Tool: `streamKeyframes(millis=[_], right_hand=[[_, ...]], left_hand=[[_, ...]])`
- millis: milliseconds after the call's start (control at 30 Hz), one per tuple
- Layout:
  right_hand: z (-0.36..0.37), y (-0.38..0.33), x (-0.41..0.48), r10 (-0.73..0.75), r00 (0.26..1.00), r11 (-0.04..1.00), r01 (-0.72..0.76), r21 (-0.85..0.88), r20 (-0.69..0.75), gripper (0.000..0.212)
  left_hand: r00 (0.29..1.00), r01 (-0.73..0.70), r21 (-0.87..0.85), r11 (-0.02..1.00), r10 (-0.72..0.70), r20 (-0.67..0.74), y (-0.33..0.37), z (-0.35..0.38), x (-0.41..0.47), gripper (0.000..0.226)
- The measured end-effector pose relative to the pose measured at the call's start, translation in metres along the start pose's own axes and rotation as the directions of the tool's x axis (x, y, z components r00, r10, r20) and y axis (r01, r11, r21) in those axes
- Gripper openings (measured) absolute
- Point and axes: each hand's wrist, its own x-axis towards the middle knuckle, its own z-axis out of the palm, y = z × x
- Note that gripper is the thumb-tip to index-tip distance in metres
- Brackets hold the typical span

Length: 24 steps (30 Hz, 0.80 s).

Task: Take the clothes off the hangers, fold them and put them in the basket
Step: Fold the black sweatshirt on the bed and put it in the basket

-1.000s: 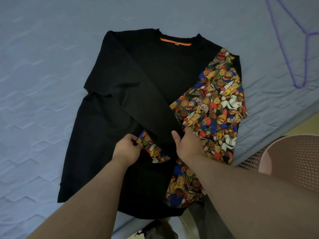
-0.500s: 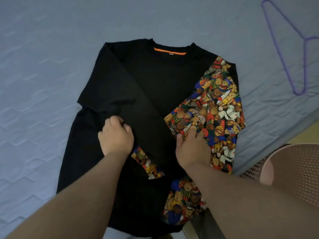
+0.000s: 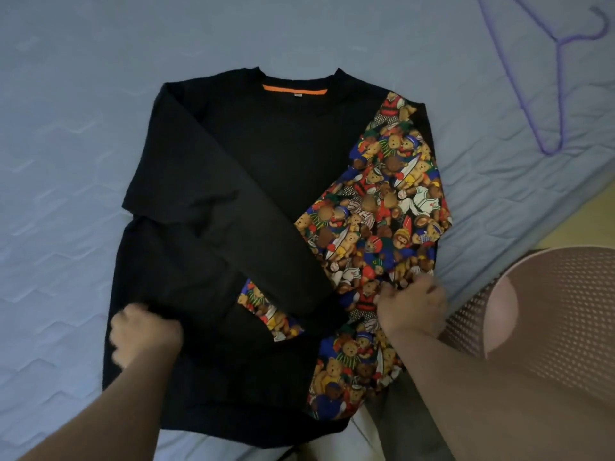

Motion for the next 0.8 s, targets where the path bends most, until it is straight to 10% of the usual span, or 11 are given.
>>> streamKeyframes(millis=[200,333,500,800], right_hand=[[0.025,0.052,-0.036,0.106,0.991,0.955,-0.125,0.268,0.084,0.085],[0.044,0.087,-0.062,0.163,0.907,0.708,-0.381,0.594,0.388,0.079],[0.076,0.127,-0.099,0.088,0.772,0.604,-0.544,0.583,0.629,0.077],[0.066,0.16,-0.146,0.147,0.8,0.609,-0.537,0.584,0.582,0.046]], left_hand=[[0.977,0.186,-0.008,0.983,-0.184,0.107,-0.1,0.015,0.022,0.071],[0.973,0.104,-0.238,0.966,-0.05,0.223,-0.134,0.016,0.032,0.049],[0.93,0.185,-0.572,0.799,0.045,0.364,-0.177,0.017,0.042,0.048],[0.861,0.393,-0.716,0.577,0.041,0.506,-0.208,0.026,0.006,0.036]])
